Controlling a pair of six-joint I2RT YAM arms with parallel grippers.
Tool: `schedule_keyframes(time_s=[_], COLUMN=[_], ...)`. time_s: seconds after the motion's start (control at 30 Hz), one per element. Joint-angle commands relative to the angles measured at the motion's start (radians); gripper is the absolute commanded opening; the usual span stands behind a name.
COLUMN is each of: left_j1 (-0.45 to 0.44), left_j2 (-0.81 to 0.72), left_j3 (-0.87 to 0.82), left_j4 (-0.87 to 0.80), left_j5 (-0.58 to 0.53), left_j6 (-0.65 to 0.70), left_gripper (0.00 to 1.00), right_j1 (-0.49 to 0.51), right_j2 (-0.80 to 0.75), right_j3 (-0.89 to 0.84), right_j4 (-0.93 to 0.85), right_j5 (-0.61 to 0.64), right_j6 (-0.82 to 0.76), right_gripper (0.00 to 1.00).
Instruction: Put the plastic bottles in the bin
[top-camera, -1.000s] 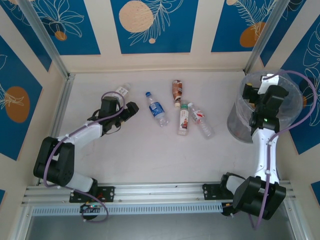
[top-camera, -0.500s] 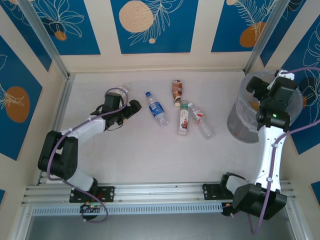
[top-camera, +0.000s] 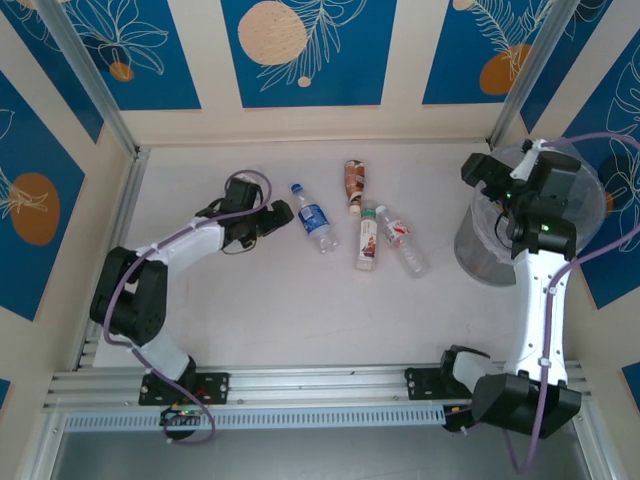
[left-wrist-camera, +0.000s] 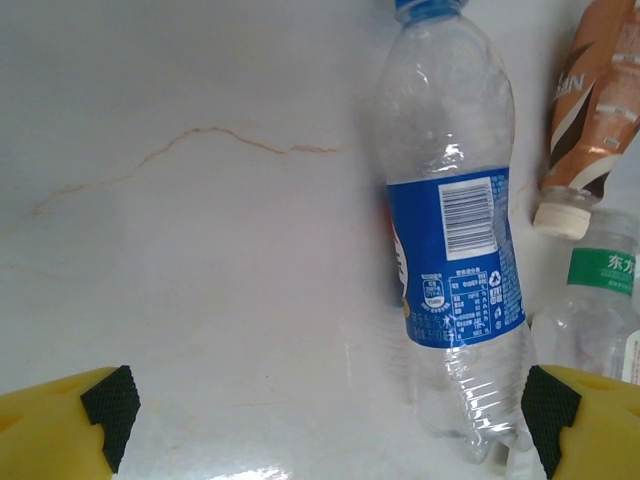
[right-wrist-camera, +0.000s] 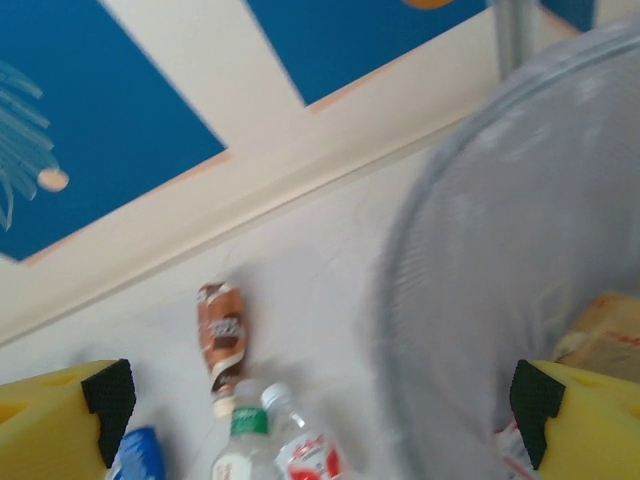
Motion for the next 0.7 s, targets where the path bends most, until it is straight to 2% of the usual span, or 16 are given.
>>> schedule_keyframes(time_s=[0.0, 0.17, 0.3, 0.5, 0.67], left_j1=[-0.059, -0.111, -0.11, -0.056, 0.035], left_j2=[0.032, 0.125, 0.165, 0.239, 0.248], left_j3=[0.101, 0.281, 0.334, 0.458, 0.485], left_j4=[-0.109, -0.296, -0.314, -0.396, -0.374], left_j5=[-0.092, -0.24, -0.337, -0.517, -0.501], left_j6=[0.075, 0.106, 0.164, 0.46, 0.635], left_gripper=[0.99, 0.99, 0.99, 1.0, 1.0], right_j1=[0.082, 0.23, 0.343, 0.449, 0.474], right_j2=[-0.016, -0.021, -0.028, -0.066, -0.071], right_j3=[0.031, -0.004, -0.039, -0.128, -0.152], right_j4=[-0.06, -0.04, -0.009, 0.07, 0.061], right_j5=[0.022, 0.081, 0.133, 0.131, 0.15], right_j6=[-0.018, -0.026, -0.014, -0.008, -0.018], right_gripper=[0.99, 0.99, 0.99, 0.99, 0.99])
